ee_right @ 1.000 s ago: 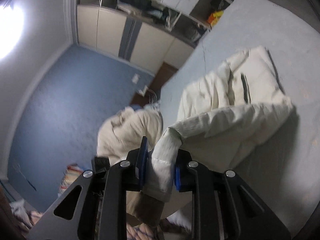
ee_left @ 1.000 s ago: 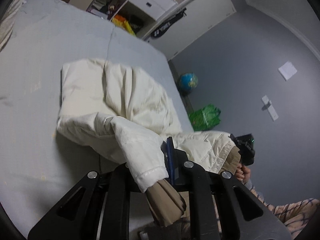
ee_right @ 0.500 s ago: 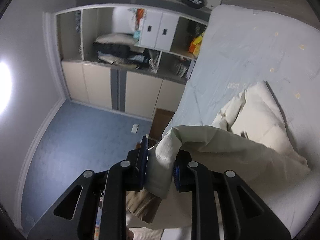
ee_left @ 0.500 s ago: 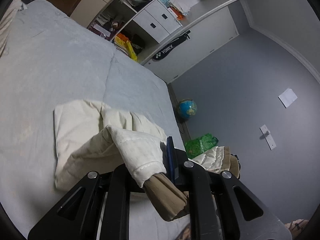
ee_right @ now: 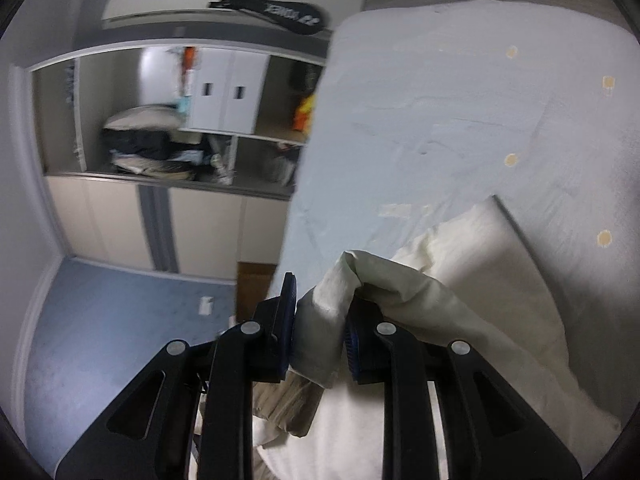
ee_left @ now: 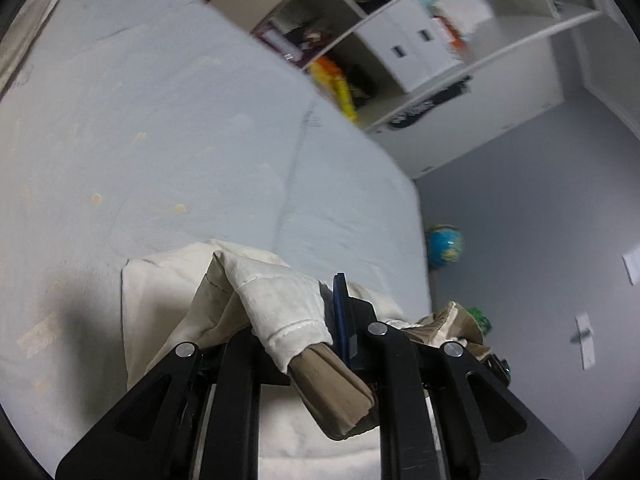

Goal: Fold large clothes

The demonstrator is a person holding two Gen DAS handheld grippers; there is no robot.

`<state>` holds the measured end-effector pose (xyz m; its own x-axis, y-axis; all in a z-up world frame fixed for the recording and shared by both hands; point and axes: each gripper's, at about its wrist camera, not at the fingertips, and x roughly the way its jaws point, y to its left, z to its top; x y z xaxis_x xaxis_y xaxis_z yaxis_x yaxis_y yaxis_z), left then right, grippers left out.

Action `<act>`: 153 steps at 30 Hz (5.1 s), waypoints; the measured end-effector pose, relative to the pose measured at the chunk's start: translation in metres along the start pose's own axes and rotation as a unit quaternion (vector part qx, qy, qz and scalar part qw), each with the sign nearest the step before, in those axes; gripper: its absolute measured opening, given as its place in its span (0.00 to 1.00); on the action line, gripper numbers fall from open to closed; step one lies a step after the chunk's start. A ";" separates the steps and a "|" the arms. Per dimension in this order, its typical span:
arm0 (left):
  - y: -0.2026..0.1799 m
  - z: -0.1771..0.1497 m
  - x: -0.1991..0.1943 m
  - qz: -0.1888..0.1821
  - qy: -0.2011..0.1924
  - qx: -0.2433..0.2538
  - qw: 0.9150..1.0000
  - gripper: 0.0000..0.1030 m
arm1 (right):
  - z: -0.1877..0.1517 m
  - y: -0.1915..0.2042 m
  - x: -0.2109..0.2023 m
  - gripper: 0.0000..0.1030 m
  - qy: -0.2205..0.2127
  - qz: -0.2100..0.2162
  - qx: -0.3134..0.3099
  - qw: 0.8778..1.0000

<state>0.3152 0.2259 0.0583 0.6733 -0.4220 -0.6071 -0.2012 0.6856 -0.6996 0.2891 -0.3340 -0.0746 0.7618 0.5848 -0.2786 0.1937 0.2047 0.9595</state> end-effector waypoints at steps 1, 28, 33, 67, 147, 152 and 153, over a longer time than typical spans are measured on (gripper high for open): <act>0.004 0.003 0.006 0.005 0.002 -0.006 1.000 0.14 | 0.002 -0.003 0.006 0.18 -0.001 -0.008 0.002 1.000; -0.093 -0.045 -0.028 0.109 -0.055 0.186 0.975 0.79 | -0.008 0.093 0.001 0.76 -0.043 -0.131 -0.199 0.970; -0.113 -0.086 0.023 0.161 -0.018 0.231 0.959 0.70 | -0.085 0.136 0.043 0.76 0.049 -0.169 -0.381 0.908; -0.036 -0.126 0.149 0.229 -0.005 0.290 0.929 0.95 | -0.179 0.035 0.165 0.94 0.100 -0.292 -0.537 0.785; 0.085 -0.190 -0.104 0.218 0.039 0.103 0.970 0.90 | -0.116 -0.030 -0.142 0.93 0.045 -0.334 -0.326 0.883; 0.042 -0.217 -0.124 0.205 0.022 0.156 0.966 0.93 | -0.157 0.011 -0.167 0.93 0.054 -0.291 -0.375 0.878; 0.031 -0.217 -0.121 0.202 0.021 0.165 0.965 0.93 | -0.165 0.018 -0.169 0.93 0.056 -0.287 -0.386 0.875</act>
<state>0.0732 0.1699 0.0284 0.5571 -0.0988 -0.8245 -0.1990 0.9481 -0.2481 0.0619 -0.2990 -0.0171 0.6024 0.2768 -0.7487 0.0160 0.9336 0.3580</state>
